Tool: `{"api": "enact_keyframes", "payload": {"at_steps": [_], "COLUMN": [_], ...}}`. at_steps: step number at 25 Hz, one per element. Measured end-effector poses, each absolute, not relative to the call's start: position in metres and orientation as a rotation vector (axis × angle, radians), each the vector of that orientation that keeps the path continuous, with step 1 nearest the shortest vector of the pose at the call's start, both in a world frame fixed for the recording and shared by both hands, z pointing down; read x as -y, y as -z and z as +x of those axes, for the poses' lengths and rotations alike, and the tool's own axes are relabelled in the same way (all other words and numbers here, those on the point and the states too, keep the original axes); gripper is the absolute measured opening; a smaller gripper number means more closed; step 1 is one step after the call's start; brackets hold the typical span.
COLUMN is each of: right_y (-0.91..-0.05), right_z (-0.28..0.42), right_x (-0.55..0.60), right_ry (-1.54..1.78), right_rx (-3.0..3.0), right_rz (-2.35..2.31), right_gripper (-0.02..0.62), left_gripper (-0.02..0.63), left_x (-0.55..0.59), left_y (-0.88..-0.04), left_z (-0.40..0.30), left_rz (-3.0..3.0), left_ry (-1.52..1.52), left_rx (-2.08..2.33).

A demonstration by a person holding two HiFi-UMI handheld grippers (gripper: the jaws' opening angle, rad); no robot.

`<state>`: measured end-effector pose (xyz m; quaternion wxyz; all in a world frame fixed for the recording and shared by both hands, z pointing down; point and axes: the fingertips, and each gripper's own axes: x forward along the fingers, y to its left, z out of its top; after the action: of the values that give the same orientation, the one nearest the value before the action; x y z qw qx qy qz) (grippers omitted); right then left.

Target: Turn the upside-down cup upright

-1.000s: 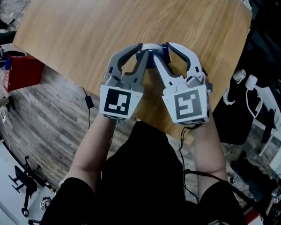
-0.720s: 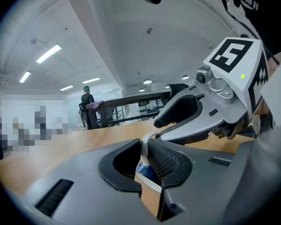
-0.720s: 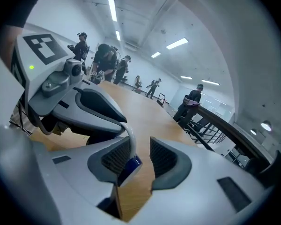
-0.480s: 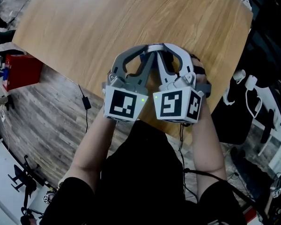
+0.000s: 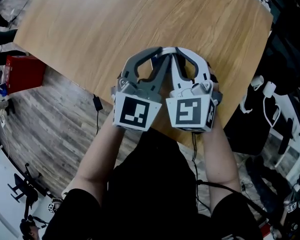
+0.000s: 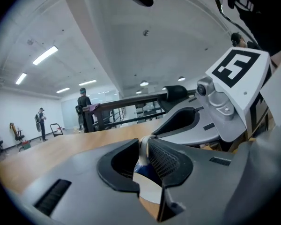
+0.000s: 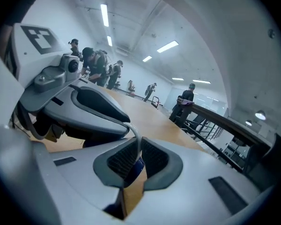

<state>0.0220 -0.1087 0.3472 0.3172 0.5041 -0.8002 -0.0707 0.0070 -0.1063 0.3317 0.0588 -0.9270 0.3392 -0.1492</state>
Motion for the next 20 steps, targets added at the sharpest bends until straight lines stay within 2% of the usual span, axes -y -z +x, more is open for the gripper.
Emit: {"api": "enact_keyframes", "payload": {"at_steps": [4,13,15,20], "right_y": [-0.354,-0.360,-0.366,-0.378], "right_z": [0.030,0.070,0.073,0.071], "right_x": [0.114,0.123,0.122,0.119], "right_ry": [0.070,-0.499,-0.612,-0.685], "right_rx": [2.152,2.397,2.436,2.469], "right_rz": [1.441,1.724,1.750,1.761], "right_gripper": [0.037,0.037,0.037,0.037], "left_gripper": [0.075,0.078,0.057,0.052], "left_x": [0.106,0.121,0.123,0.124], "left_y": [-0.327,-0.369,-0.375,-0.372], "left_z": [-0.003,-0.061,-0.063,-0.055], "left_rz": [-2.954,-3.027,-3.051,-3.243], "left_ry": [0.293,0.261,0.266,0.130], "left_rx": [-1.072,-1.429,-1.472,-1.366]}}
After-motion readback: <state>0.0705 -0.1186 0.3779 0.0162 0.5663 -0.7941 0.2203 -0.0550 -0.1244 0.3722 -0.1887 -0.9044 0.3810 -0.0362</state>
